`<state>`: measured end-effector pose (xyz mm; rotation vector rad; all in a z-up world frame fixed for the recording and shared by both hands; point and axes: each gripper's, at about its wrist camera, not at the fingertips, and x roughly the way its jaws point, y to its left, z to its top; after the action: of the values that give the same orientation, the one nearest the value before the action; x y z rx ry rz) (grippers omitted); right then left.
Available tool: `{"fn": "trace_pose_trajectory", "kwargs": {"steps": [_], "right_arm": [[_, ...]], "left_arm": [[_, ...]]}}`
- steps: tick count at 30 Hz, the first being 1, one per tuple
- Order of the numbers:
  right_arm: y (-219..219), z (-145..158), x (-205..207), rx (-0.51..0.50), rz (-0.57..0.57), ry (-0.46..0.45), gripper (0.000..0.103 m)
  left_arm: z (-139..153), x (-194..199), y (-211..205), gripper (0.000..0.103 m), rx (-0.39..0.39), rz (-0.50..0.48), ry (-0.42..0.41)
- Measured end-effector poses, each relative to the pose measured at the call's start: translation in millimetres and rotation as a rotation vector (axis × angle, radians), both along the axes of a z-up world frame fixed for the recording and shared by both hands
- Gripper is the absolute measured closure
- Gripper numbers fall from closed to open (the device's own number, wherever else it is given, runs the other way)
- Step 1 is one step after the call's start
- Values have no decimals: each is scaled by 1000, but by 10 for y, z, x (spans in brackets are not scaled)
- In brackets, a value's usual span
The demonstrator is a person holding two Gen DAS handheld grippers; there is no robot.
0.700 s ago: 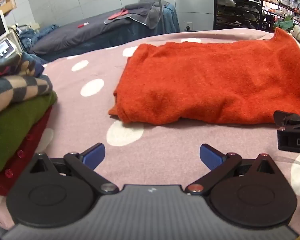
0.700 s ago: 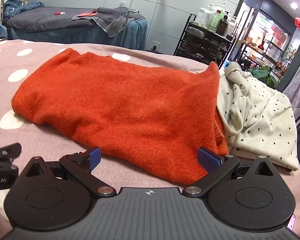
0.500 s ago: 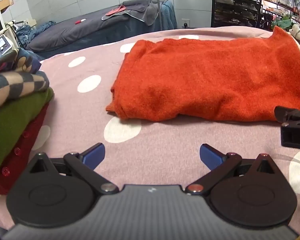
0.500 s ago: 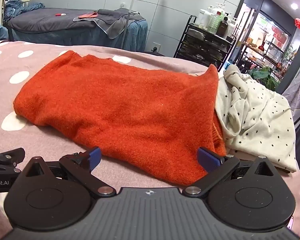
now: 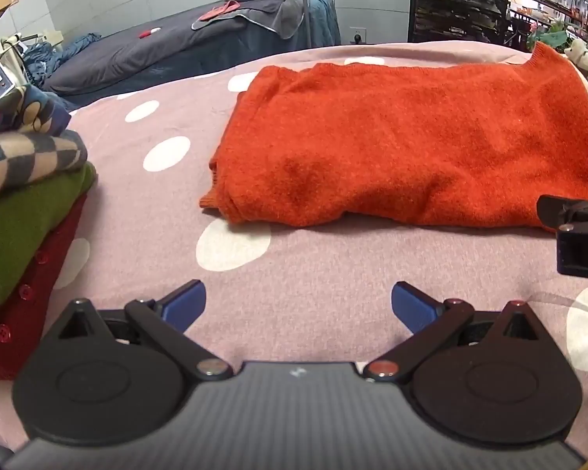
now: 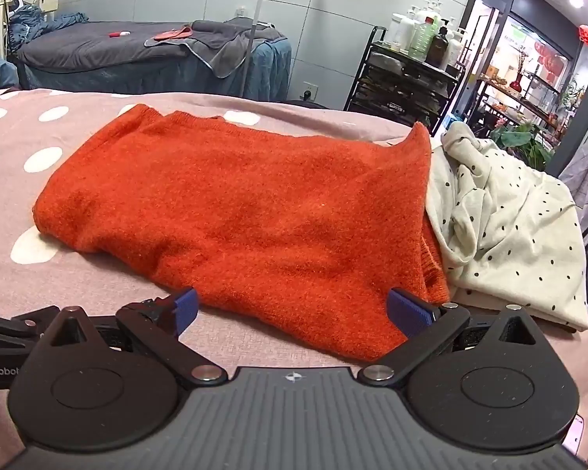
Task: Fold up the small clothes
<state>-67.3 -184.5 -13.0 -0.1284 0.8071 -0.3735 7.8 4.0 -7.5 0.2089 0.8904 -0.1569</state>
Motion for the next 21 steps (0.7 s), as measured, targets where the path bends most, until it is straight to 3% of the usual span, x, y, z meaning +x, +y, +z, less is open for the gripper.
{"fn": "trace_pose_trajectory", "kwargs": {"steps": [21], "right_arm": [[-26, -8, 9, 9, -8, -4, 0]], "left_arm": [[-27, 19, 0, 0, 11, -5, 8]]}}
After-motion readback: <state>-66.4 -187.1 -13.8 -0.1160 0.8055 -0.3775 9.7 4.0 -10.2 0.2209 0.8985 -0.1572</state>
